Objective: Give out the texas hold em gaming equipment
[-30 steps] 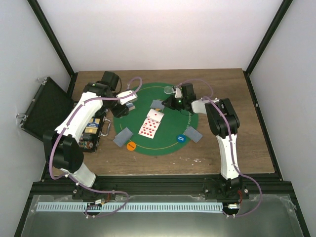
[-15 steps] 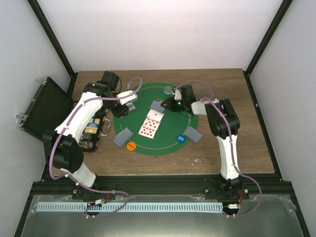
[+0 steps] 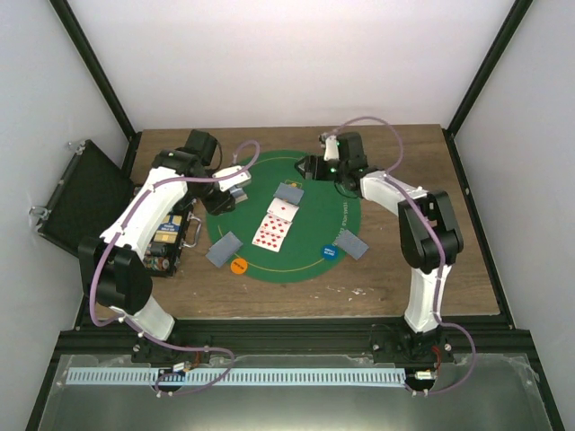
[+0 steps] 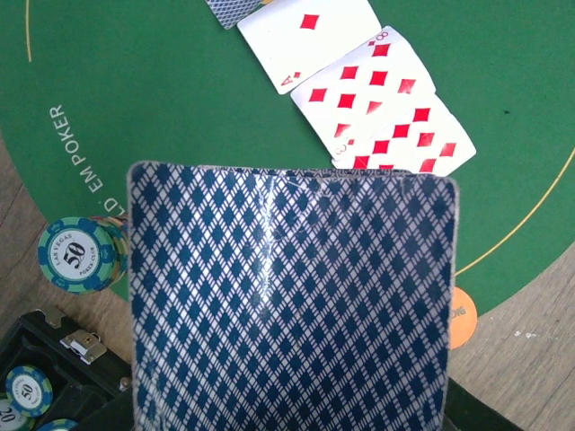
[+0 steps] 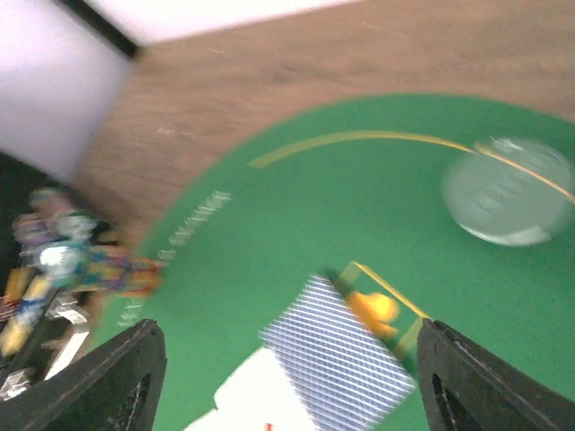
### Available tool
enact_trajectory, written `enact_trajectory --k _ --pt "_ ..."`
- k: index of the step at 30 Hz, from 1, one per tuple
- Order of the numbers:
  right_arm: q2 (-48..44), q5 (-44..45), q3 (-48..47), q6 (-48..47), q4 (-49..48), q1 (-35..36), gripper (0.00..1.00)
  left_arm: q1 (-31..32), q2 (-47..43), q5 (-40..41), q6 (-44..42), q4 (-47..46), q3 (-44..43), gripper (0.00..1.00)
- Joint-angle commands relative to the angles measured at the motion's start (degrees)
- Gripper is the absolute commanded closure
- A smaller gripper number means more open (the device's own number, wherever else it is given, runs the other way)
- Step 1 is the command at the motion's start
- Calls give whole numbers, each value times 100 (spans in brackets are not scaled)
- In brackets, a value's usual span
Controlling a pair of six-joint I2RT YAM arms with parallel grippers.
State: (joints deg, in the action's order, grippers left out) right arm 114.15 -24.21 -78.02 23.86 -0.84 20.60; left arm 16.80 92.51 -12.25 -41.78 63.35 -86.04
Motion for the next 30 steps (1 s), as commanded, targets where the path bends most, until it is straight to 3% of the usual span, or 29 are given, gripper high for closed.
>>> enact_trajectory --k 1,3,5,18,30 --pt "-278 -1700 -586 -1068 142 29 21 91 -21 -189 -130 109 -235 55" --pt "79 -3907 -1043 -623 -15 57 21 170 15 -190 -161 160 -332 55" --pt "435 -5118 -1291 400 -725 204 22 232 29 -198 -164 190 -403 55" --pt "1049 -5372 -1906 483 -974 1036 18 324 10 -337 -156 231 -451 55" --pt "1411 -4956 -2424 -16 -7 1183 22 342 19 -210 -118 125 -435 55"
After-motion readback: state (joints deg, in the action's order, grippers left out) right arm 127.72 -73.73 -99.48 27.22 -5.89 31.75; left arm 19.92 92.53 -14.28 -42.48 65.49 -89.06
